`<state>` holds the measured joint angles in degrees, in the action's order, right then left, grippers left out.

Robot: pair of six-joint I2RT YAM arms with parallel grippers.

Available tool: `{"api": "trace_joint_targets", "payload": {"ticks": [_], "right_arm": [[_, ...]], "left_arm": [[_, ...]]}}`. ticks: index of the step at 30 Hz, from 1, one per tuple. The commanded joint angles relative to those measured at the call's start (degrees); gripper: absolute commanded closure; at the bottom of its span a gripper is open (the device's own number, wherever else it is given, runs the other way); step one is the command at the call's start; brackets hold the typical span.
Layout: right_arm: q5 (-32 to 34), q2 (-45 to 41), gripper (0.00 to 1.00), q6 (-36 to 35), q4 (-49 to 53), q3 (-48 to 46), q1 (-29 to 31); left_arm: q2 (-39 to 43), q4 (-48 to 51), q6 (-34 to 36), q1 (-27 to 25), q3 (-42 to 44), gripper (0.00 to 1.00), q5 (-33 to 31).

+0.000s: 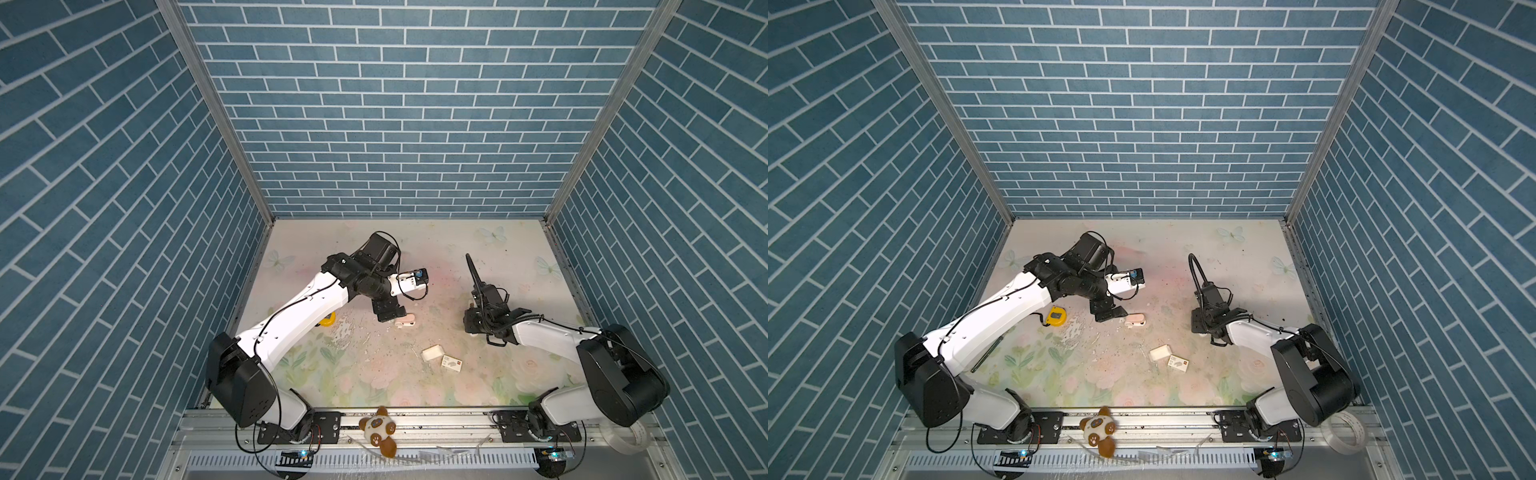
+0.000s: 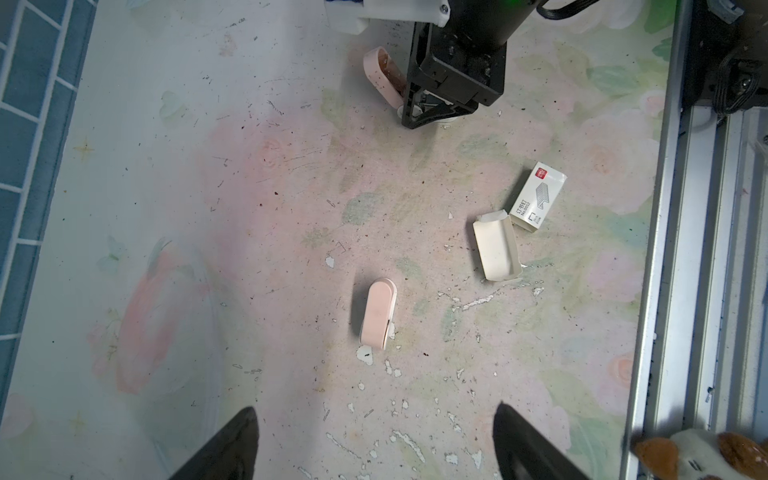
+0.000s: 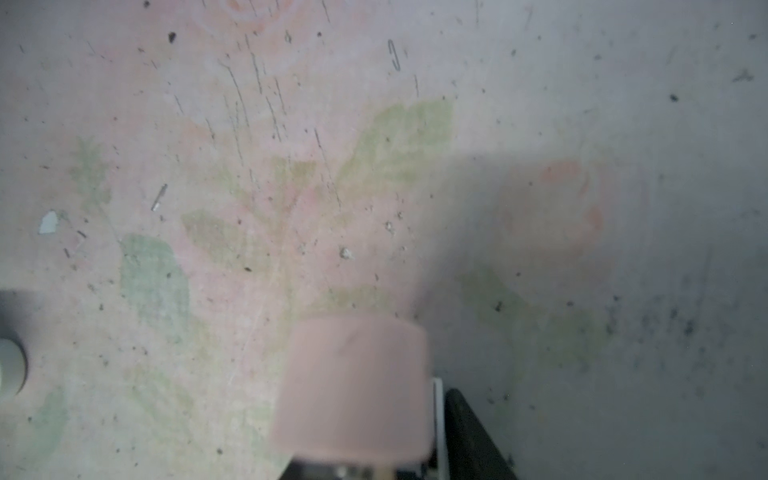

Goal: Load the staples into the stapler

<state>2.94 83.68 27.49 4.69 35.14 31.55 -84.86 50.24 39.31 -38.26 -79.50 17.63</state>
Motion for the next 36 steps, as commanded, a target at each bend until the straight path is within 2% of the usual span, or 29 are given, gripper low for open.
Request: {"api": "trace_joint_targets", "payload": {"ticks": [1, 12, 19, 23, 31, 36], "right_arm": [[-0.64, 2.35, 0.62, -2.69, 0.24, 1.19, 1.24], [-1.94, 3.68, 0.67, -7.48, -2.17, 1.8, 7.65], [-2.96, 4.35, 0.6, -7.79, -2.55, 2.24, 9.76], [-1.3, -0.26, 0.55, -5.98, -2.17, 1.0, 9.76], [-2.98, -13.89, 0.55, -1.02, 6.91, 0.25, 9.79], [-12.08, -15.92, 0.65, 5.28, 5.73, -2.62, 9.76]], "left_arm": [[1.11, -0.66, -0.84, 0.38, 1.19, 0.11, 0.91], [1.57, -1.5, -1.29, 0.47, 2.01, 0.11, 0.96], [2.13, -1.79, -1.42, 0.63, 2.98, 0.11, 1.18], [2.13, -1.54, -1.43, 0.64, 2.61, 0.11, 1.35], [1.02, -1.02, -1.99, 0.64, 0.78, 0.11, 3.06], [-0.19, -0.85, -2.7, 0.64, -0.48, 0.12, 4.05]]}}
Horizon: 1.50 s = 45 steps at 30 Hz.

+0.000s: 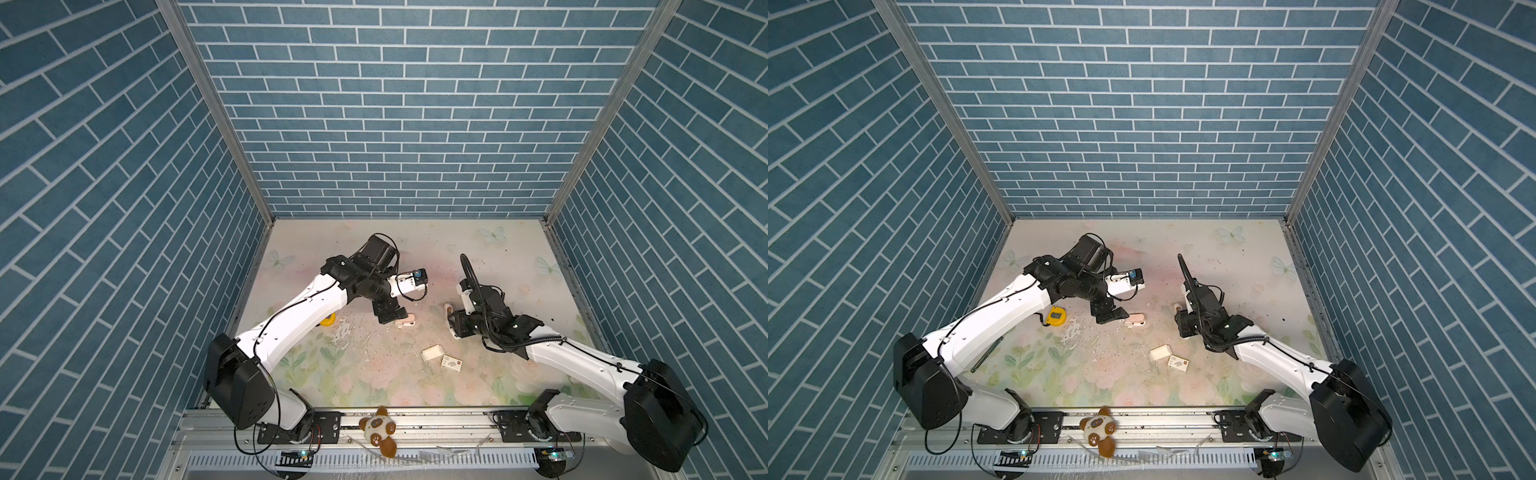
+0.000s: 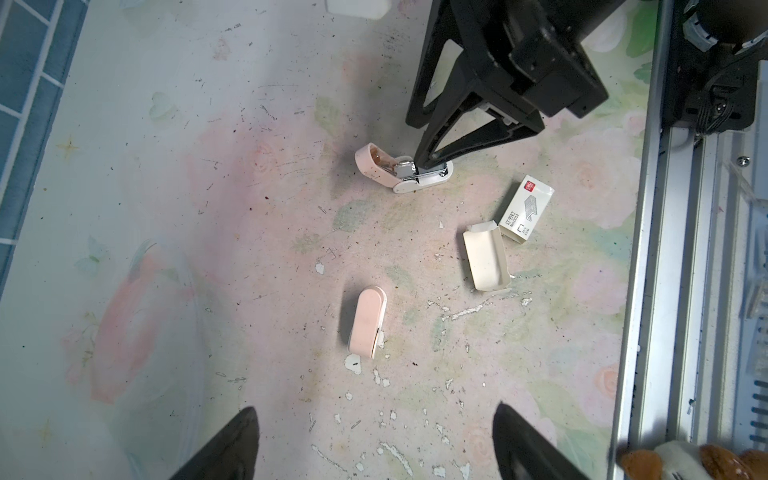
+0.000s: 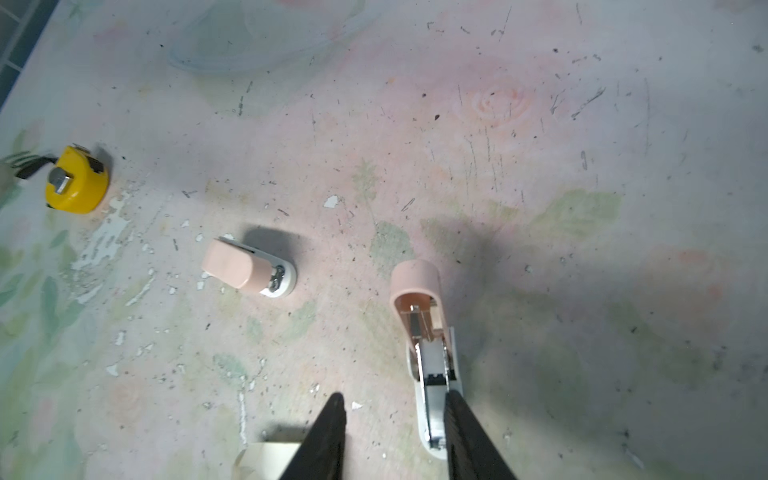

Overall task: Load the staples into the stapler
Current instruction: 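Lift the second stapler with the right gripper toward the left gripper, then hold the opened stapler with the right gripper while the left gripper lowers onto it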

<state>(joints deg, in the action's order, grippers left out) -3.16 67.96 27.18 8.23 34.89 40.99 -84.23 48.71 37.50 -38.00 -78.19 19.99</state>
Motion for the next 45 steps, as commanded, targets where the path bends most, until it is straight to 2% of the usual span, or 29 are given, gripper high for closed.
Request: {"api": "trace_joint_targets", "payload": {"ticks": [1, 3, 7, 14, 26, 40, 45], "right_arm": [[-7.91, -0.2, 0.67, 7.13, 0.28, -3.52, 0.32], [-10.31, -0.07, 0.75, 8.98, -2.95, -5.31, 0.32], [-12.15, 1.25, 0.78, 10.44, -5.99, -7.11, 0.38], [-11.24, 7.97, 0.79, 10.27, -5.68, -5.28, 0.37], [-2.25, 11.04, 0.78, 9.51, -0.61, -4.14, -0.94], [-2.84, 15.0, 0.75, 8.35, 0.22, -2.29, -6.57], [-3.79, 12.64, 0.74, 7.82, 1.68, -2.33, -7.11]], "left_arm": [[-1.13, 0.84, -0.93, 0.38, -2.13, 0.12, 1.86], [-1.66, 0.93, -1.02, 0.38, -2.73, 0.12, 2.1], [-2.6, 1.13, -1.18, 0.38, -3.54, 0.12, 2.6], [-3.65, 1.52, -1.28, 0.38, -4.52, 0.12, 3.11], [-3.48, 1.96, -1.28, 0.38, -5.05, 0.13, 3.65], [-4.69, 1.86, -0.93, -0.48, -4.88, 0.14, 3.99], [-6.42, 1.61, -0.29, -2.05, -4.8, 0.15, 3.17]]}}
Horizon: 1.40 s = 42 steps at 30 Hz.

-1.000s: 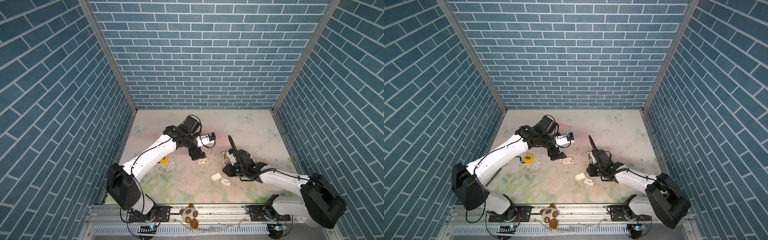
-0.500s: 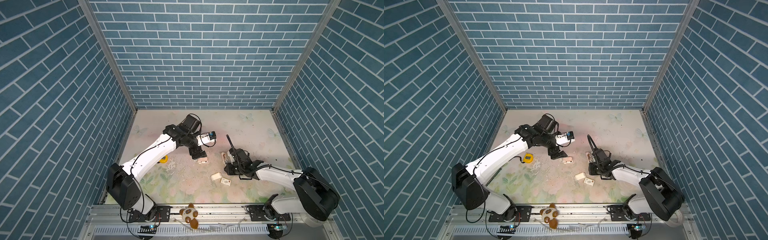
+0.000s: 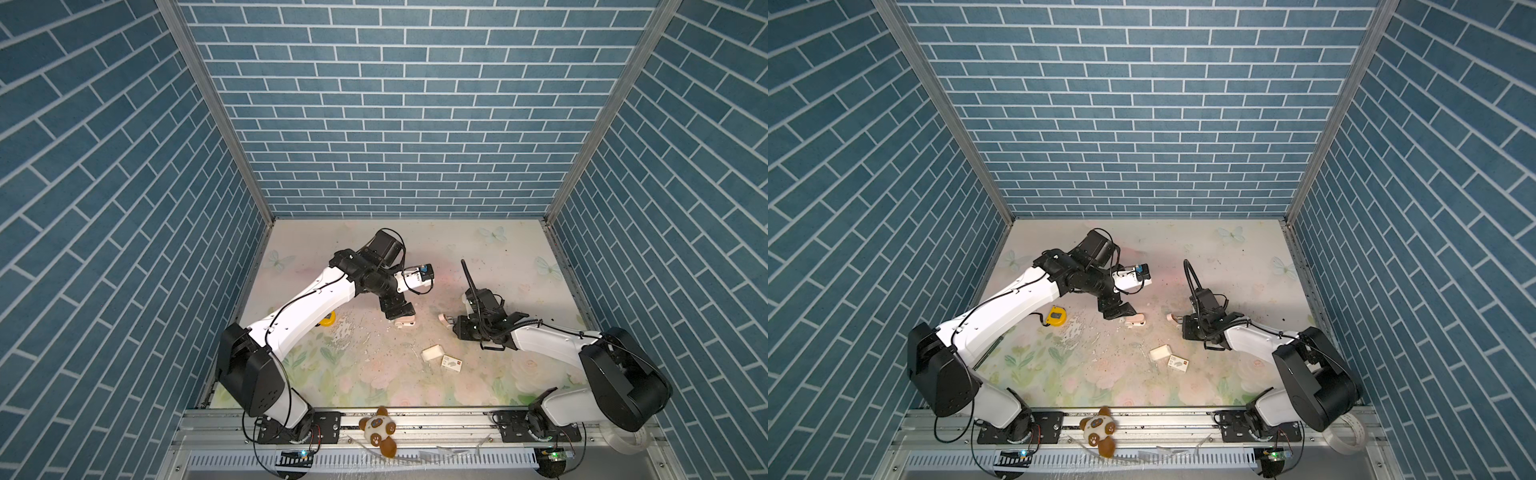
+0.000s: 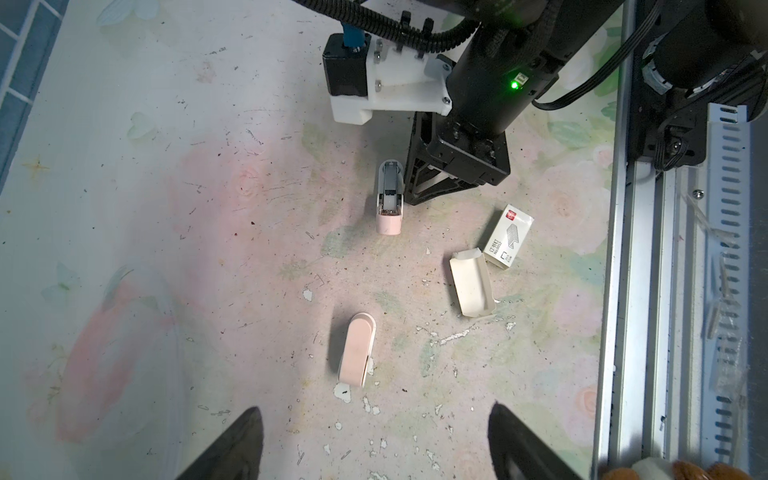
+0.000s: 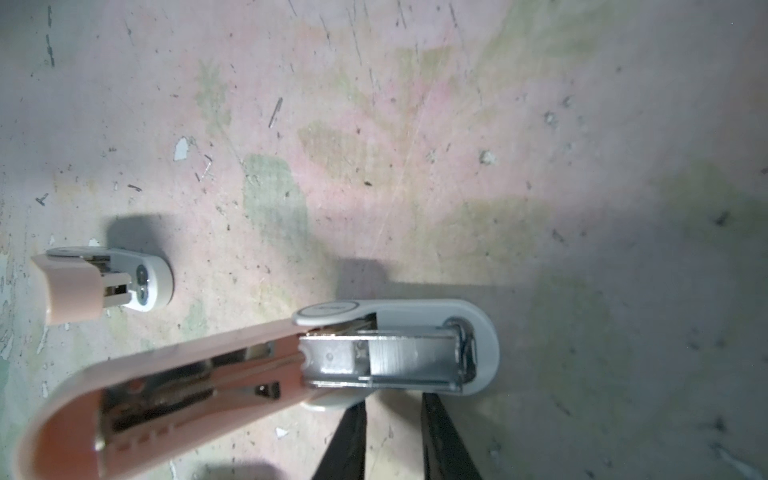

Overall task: Load the staples into the stapler
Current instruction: 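Hold the opened stapler with the right gripper while the left gripper lowers onto it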

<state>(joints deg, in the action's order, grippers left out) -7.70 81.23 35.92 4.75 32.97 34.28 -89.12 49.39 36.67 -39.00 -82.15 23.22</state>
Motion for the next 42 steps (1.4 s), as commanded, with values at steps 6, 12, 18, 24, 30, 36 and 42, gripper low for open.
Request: {"api": "trace_joint_targets", "payload": {"ticks": [6, 12, 18, 24, 30, 36, 42], "right_arm": [[-0.22, -10.35, 0.75, 1.95, 9.73, -1.87, -2.11], [-3.67, -13.26, 0.77, 3.05, 9.93, -2.44, -7.33], [-8.75, -7.18, 0.79, 1.66, 4.87, -0.48, -12.11], [-13.1, -3.48, 0.8, 1.02, 0.51, -0.19, -15.21], [-15.31, -2.78, 0.8, 0.41, -1.82, -0.21, -16.87], [-17.75, 0.13, 0.81, -0.93, -2.41, 0.34, -18.36], [-20.86, 1.51, 0.82, -2.07, -4.07, 0.31, -18.55]], "left_arm": [[-6.03, 0.05, 0.99, -2.69, -2.31, 0.17, 0.22], [-11.13, -1.16, 1.84, -4.09, -4.56, 0.21, 0.29], [-14.86, -3.19, 1.21, -5.55, -5.67, 0.27, 0.66], [-18.02, -5.83, -0.15, -6.37, -6.15, 0.34, 0.37], [-21.13, -6.6, -0.11, -7.29, -7.92, 0.38, -0.13], [-23.01, -7.5, -0.37, -7.99, -7.96, 0.4, -0.11], [-24.58, -8.67, -0.69, -8.72, -8.22, 0.4, -0.94]]}}
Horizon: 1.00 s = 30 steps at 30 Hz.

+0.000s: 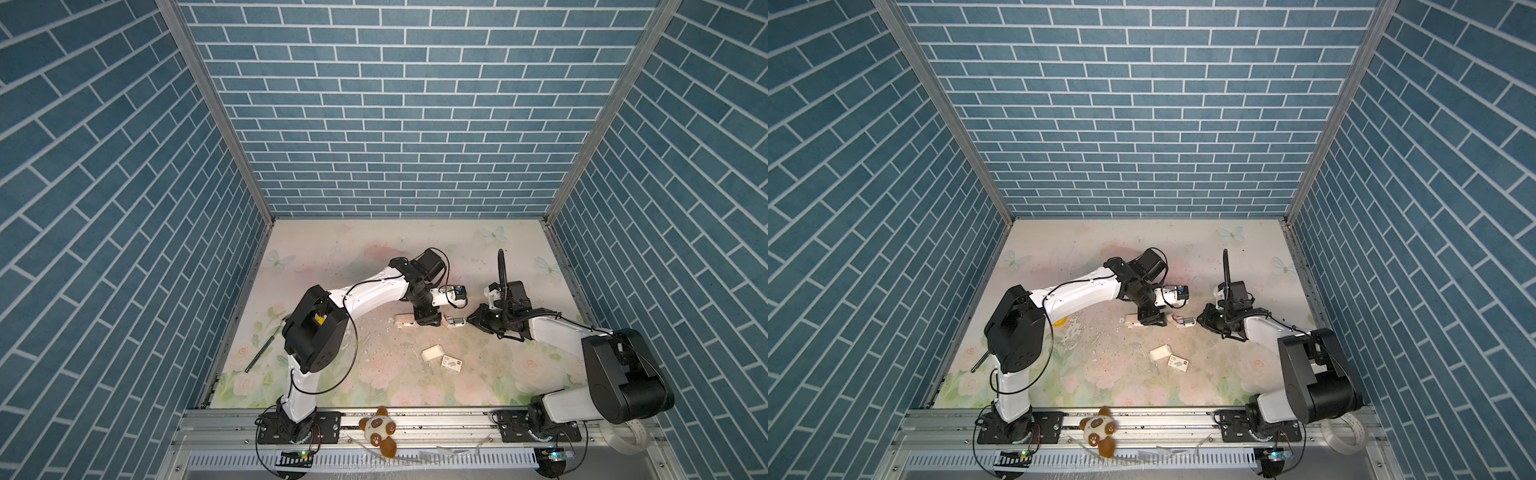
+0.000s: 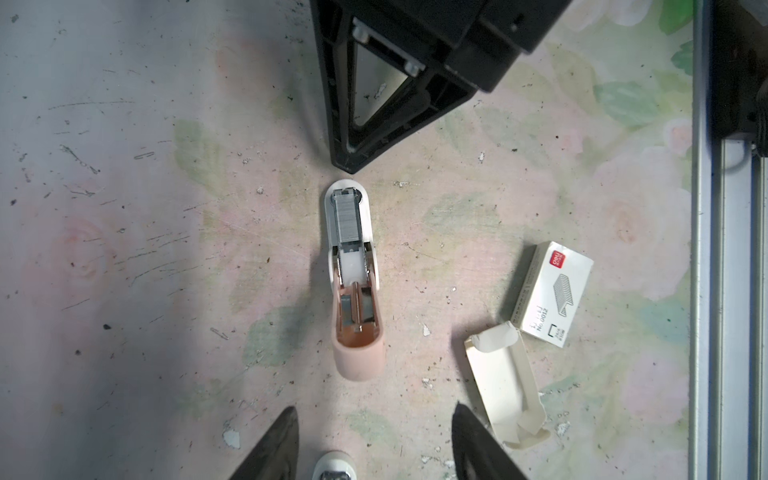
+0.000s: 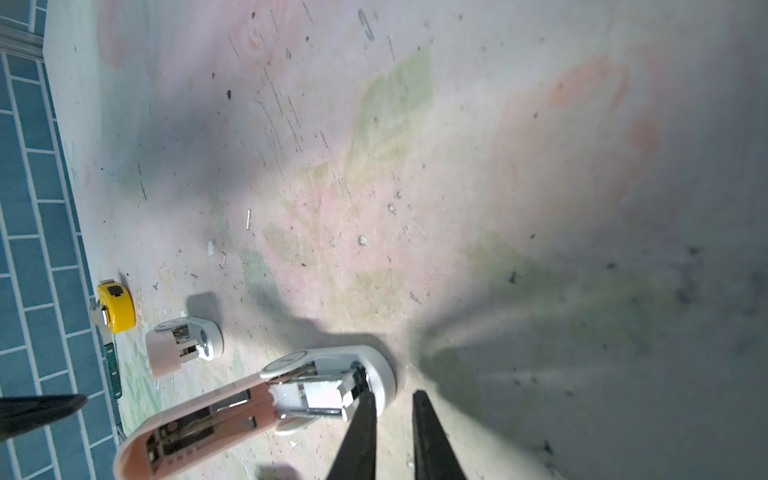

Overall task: Load the staples into the stapler
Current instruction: 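Hold the opened stapler with the right gripper while the left gripper lowers onto it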

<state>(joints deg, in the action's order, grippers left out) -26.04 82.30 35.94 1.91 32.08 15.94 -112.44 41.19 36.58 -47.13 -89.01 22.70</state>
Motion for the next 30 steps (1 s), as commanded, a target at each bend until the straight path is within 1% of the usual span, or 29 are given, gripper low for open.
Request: {"api": "trace_joint_targets", "payload": {"ticks": [1, 3, 7, 15, 20, 23, 25, 30], "right_arm": [[-2.68, 0.58, 0.82, -2.27, -1.21, 1.31, -0.28], [-2.79, 0.96, 0.82, -2.5, -0.9, 1.63, -0.3], [-3.28, 2.22, 0.82, -2.89, -0.73, 2.0, -0.3], [-3.62, 3.8, 0.83, -3.24, -0.86, 2.76, -0.39], [-3.71, 4.89, 0.85, -3.52, -0.86, 2.82, -0.37], [-4.02, 4.94, 0.86, -3.75, -0.69, 2.55, -0.39], [-4.1, 4.73, 0.87, -3.86, -0.49, 2.25, -0.39], [-4.61, 4.46, 0.88, -4.26, 0.28, 2.18, -0.33]], "left_arm": [[-1.61, -0.5, -0.71, -0.67, -1.66, 0.4, -0.39], [-2.27, -0.76, -0.81, -0.77, -2.07, 0.42, -0.58], [-3.52, -0.74, -0.81, -0.86, -3.07, 0.5, -0.64], [-3.97, -0.94, -0.37, -0.94, -2.73, 0.55, -0.86], [-3.59, -1.21, -0.23, -0.92, -1.96, 0.55, -1.03], [-3.59, -1.2, -0.19, -0.94, -1.95, 0.59, -0.92], [-3.79, -1.12, -0.19, -0.94, -2.13, 0.63, -0.9], [-4.27, -0.95, -0.27, -1.03, -2.81, 0.65, -0.65]]}}
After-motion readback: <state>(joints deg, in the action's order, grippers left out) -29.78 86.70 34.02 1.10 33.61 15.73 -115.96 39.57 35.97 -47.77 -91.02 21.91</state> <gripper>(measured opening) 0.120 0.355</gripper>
